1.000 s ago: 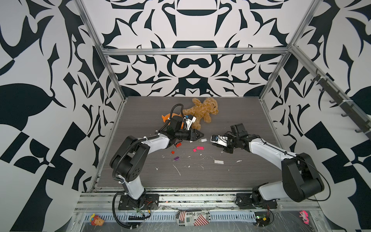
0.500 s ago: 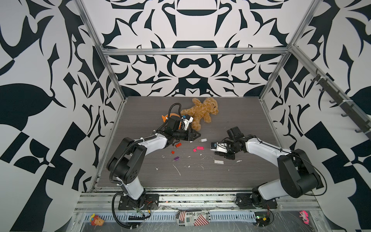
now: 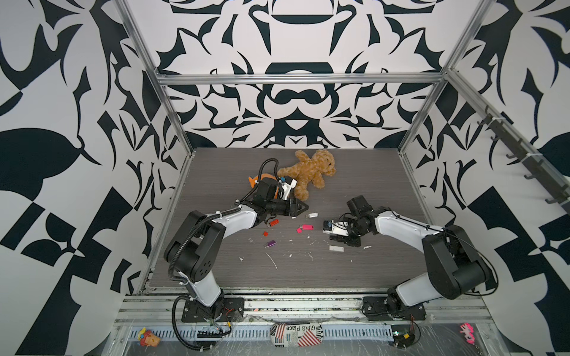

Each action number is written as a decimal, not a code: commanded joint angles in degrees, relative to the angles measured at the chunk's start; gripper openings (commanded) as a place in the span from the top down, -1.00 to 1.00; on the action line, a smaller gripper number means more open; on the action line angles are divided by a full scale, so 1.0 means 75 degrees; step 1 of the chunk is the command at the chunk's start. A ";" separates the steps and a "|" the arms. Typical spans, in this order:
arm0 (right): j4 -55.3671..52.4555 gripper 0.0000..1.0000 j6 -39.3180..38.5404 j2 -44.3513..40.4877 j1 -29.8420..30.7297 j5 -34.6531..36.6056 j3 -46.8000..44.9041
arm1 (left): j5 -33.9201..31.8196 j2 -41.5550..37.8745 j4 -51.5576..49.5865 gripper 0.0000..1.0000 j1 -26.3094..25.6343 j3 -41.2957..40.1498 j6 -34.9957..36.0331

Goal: Close the usb drive cover
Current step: Place the USB drive at the center of the board.

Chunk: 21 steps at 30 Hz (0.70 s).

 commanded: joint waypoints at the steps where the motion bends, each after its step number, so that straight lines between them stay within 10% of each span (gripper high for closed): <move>1: -0.0151 0.61 0.0030 0.0046 0.0047 -0.0112 0.0231 | -0.0003 0.0088 0.0130 0.03 0.0032 -0.0146 -0.0098; 21: 0.0672 0.25 0.0241 -0.0918 0.0043 -0.0435 0.0524 | -0.0488 -0.0466 -0.0193 0.01 0.0174 -0.0349 -0.0010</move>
